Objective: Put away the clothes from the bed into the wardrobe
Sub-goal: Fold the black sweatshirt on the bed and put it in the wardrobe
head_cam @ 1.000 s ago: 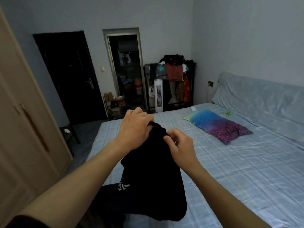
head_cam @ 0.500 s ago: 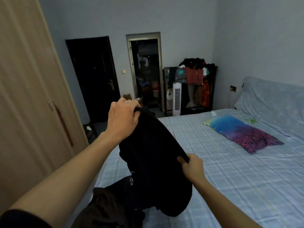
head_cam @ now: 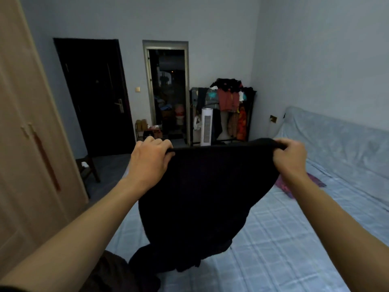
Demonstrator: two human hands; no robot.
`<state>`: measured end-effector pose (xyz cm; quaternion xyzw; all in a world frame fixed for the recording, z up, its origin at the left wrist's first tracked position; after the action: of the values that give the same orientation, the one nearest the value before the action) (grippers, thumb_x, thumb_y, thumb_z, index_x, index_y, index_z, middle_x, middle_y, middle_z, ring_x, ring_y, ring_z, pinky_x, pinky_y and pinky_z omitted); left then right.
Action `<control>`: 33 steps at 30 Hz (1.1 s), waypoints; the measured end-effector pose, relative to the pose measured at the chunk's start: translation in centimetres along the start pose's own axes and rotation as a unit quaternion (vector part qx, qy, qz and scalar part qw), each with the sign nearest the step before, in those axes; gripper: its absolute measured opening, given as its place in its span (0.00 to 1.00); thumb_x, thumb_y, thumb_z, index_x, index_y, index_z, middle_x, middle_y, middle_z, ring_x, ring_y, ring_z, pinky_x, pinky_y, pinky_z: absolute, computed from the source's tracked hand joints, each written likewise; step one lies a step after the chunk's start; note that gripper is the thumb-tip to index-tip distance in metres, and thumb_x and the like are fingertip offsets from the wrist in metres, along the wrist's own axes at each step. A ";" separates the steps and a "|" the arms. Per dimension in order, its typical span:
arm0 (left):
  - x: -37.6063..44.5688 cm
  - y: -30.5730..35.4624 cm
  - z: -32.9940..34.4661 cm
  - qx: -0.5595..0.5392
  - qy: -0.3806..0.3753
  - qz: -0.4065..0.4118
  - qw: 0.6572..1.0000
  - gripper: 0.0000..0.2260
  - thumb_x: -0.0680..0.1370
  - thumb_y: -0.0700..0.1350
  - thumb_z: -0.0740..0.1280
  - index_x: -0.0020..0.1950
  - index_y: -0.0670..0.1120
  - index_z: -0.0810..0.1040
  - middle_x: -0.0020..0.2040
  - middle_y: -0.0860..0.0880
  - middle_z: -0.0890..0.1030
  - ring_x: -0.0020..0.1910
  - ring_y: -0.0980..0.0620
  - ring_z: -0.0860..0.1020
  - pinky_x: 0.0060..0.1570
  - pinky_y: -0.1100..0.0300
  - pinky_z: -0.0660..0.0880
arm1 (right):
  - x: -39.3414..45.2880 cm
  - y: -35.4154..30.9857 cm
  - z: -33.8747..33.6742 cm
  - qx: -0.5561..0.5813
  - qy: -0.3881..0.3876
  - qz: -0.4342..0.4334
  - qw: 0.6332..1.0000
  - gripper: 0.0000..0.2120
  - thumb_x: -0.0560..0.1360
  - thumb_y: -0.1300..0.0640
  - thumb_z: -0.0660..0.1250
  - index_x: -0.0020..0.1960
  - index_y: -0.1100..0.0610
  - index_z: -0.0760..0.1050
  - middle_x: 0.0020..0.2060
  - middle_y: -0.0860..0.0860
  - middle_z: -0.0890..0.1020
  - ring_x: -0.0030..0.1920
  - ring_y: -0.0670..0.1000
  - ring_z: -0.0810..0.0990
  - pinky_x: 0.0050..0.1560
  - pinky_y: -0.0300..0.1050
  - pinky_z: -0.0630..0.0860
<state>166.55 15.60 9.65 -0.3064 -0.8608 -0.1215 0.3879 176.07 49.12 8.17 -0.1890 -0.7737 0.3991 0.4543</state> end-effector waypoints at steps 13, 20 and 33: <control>1.9 7.7 7.0 -0.172 -0.055 -0.050 0.982 0.03 0.80 0.45 0.67 0.48 0.48 0.74 0.39 0.47 0.81 0.38 0.45 0.79 0.37 0.48 0.78 | 3.0 6.9 -7.6 -0.156 -0.093 -0.072 0.981 0.10 0.71 0.72 0.67 0.46 0.63 0.84 0.39 0.53 0.84 0.43 0.52 0.81 0.45 0.41 0.69; 0.7 10.1 10.8 -0.207 -0.068 -0.161 0.963 0.02 0.79 0.39 0.67 0.46 0.42 0.79 0.39 0.44 0.81 0.40 0.44 0.78 0.41 0.53 0.73 | -0.9 17.0 -6.5 -0.261 -0.180 -0.084 0.945 0.09 0.68 0.64 0.73 0.46 0.54 0.84 0.41 0.56 0.86 0.44 0.59 0.83 0.46 0.51 0.79; -1.1 0.6 14.6 -0.204 -0.231 0.086 0.947 0.14 0.65 0.34 0.81 0.39 0.49 0.79 0.36 0.57 0.72 0.34 0.59 0.74 0.37 0.67 0.70 | -3.7 23.9 -0.8 -0.309 -0.137 -0.025 0.941 0.11 0.67 0.72 0.67 0.44 0.58 0.73 0.41 0.56 0.74 0.35 0.60 0.74 0.31 0.48 0.67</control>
<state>158.84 22.06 -0.95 -0.4712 -0.8541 -0.1869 0.1164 177.05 61.60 -12.51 -0.2444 -0.9183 0.1509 0.2723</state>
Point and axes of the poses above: each hand's wrist, its own x-axis towards the middle knuckle, its own z-axis out of the palm, y = z × x, the point moved 2 cm from there along x, towards the middle knuckle
